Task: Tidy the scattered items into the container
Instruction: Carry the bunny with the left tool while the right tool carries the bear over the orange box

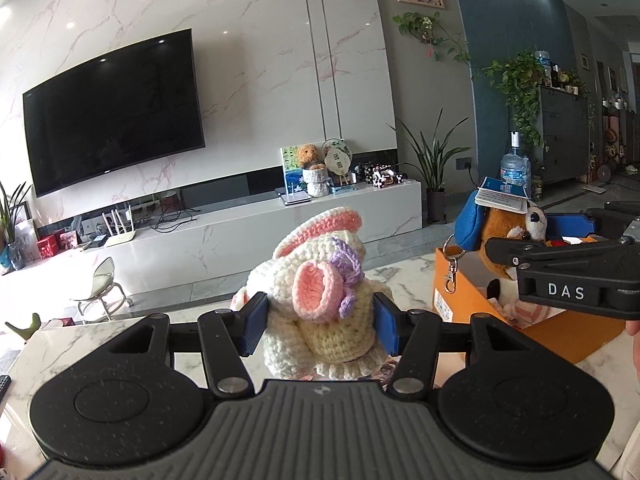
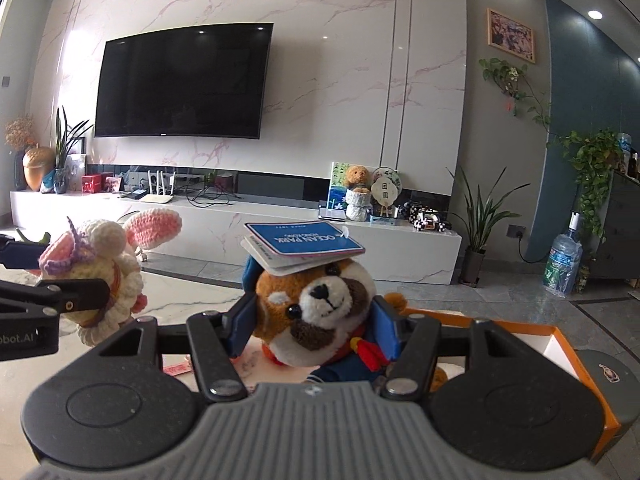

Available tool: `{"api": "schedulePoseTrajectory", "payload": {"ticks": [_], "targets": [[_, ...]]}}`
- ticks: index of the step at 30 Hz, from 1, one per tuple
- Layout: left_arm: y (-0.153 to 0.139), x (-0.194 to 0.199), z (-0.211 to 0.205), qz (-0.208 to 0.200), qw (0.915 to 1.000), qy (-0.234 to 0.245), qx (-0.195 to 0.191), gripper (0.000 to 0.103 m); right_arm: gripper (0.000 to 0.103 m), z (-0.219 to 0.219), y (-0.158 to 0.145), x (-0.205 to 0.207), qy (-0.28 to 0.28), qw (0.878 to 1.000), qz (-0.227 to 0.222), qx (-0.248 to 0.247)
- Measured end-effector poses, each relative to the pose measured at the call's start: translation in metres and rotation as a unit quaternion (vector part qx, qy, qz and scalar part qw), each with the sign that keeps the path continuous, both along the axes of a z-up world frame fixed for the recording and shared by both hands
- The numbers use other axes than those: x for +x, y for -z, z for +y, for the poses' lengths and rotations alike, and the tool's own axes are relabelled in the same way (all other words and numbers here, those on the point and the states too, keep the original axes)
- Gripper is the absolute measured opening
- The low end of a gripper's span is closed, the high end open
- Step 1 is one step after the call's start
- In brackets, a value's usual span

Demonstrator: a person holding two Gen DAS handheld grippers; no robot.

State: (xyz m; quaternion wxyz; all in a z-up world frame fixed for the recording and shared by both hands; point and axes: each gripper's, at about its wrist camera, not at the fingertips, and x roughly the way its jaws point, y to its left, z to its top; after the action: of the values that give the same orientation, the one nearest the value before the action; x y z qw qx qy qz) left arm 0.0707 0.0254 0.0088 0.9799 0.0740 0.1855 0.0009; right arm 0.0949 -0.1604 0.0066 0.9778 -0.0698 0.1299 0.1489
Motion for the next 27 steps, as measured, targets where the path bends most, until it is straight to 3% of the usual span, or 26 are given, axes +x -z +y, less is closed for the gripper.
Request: {"api": "schedulePoseTrajectory", "payload": {"ticks": [14,21,27], "targets": [[-0.008,0.040,-0.085,0.003,0.9966,0.082,0.003,0.065,0.063,-0.117,-0.020,0.034,0.084,0.995,0.045,0.014],[-0.015,0.070,-0.118,0.011,0.9918,0.126,-0.022,0.065,0.063,-0.170,-0.025,0.069,0.095,0.988,0.114,0.043],[-0.007,0.091,-0.142,0.029,0.9880,0.148,-0.034,0.065,0.063,-0.197,-0.008,0.104,0.095,0.973,0.195,0.083]]}}
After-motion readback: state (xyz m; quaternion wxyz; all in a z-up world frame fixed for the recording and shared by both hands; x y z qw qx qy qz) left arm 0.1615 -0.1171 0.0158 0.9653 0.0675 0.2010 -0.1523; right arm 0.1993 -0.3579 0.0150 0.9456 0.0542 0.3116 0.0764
